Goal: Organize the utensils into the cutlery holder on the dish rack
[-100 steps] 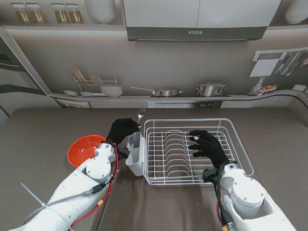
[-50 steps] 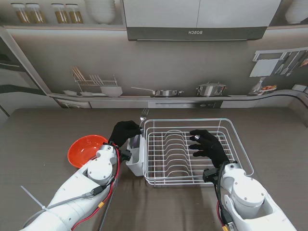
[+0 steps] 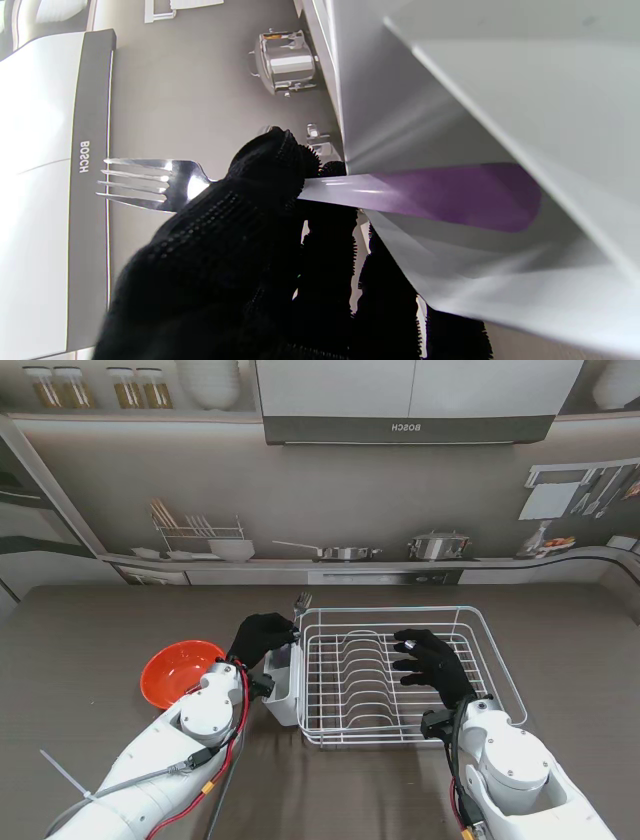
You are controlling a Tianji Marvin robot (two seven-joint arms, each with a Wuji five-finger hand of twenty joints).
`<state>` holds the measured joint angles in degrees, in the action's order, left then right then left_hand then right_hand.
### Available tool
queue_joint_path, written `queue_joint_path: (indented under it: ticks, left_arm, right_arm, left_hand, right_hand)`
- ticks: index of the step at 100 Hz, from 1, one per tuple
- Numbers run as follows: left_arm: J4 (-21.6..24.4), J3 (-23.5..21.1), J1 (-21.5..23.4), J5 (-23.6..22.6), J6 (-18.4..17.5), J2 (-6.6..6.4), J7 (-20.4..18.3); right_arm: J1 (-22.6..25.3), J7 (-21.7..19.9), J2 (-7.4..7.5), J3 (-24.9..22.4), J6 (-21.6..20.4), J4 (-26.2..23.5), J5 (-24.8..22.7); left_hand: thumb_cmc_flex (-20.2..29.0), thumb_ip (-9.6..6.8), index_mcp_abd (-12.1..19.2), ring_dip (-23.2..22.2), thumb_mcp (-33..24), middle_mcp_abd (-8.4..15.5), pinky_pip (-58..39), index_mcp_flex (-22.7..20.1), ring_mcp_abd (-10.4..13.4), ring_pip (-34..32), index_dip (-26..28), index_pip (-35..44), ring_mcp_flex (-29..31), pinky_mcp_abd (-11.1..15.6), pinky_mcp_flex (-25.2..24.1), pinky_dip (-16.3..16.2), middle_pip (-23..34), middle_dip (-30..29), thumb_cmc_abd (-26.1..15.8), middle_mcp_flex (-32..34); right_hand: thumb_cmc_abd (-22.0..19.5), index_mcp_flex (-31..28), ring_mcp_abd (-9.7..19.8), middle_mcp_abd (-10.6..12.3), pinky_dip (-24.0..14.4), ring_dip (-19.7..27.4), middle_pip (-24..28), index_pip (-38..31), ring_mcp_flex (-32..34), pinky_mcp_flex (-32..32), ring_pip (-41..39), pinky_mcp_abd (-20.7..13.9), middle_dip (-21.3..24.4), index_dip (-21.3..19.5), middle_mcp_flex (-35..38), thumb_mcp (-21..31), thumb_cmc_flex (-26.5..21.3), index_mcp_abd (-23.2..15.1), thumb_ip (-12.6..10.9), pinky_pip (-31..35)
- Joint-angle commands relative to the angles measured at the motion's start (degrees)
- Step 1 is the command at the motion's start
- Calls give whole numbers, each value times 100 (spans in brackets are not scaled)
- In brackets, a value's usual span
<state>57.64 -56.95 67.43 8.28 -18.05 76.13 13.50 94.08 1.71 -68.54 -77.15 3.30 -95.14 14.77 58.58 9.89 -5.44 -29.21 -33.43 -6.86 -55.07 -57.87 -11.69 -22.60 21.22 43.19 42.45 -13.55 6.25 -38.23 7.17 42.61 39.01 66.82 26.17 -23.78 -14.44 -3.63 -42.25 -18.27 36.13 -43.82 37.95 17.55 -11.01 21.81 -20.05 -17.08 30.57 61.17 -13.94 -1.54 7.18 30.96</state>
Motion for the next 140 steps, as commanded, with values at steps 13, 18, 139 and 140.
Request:
queue_joint_path:
  ticks: [13, 18, 139, 140]
  left_arm:
    - [4, -16, 12, -14, 19, -29, -195]
    - [-4, -19, 11, -9, 15, -31, -213]
    - [690, -260, 255, -215, -27, -293, -510]
    - [705, -267, 262, -225, -23, -298, -511]
  right_arm:
    - [40, -59, -32, 10, -6, -47, 18]
    - [41, -63, -31, 11, -6, -47, 20]
    - [37, -93, -24, 10, 0, -40, 9]
    - [37, -93, -24, 9, 0, -40, 8]
  left_hand:
    - [522, -181, 559, 61, -79, 64, 197, 229, 90, 134, 370, -464, -197, 273, -154, -54, 127, -94, -82, -283]
    - [515, -179, 548, 63, -68, 54, 211, 243, 93, 144, 388, -499, -220, 275, -172, -54, 140, -101, -72, -314]
    - [-2073, -380, -218, 373, 500, -559, 2759, 1588, -673, 1263, -275, -3417, -1985, -257, -719, -284, -161, -2397, -549, -2824]
    - [-2072, -388, -220, 383, 525, -556, 2866, 1591, -671, 1281, -278, -3419, -1993, -261, -697, -298, -163, -2417, -554, -2837]
  right_hand:
    - [-119, -32, -57, -13, -4, -31, -60, 61, 163, 55, -57, 114, 18, 128, 69, -226, 247, -38, -75, -24]
    - [-125, -26, -61, -12, -4, -31, -61, 63, 164, 55, -57, 120, 18, 128, 72, -227, 247, -30, -75, -23]
    - [-91, -67, -58, -28, 7, -35, -63, 57, 183, 62, -62, 115, 14, 126, 111, -182, 213, 12, -78, -14]
    - [-95, -61, -60, -25, 7, -35, -64, 60, 181, 62, -62, 115, 14, 127, 108, -182, 215, 18, -78, -14]
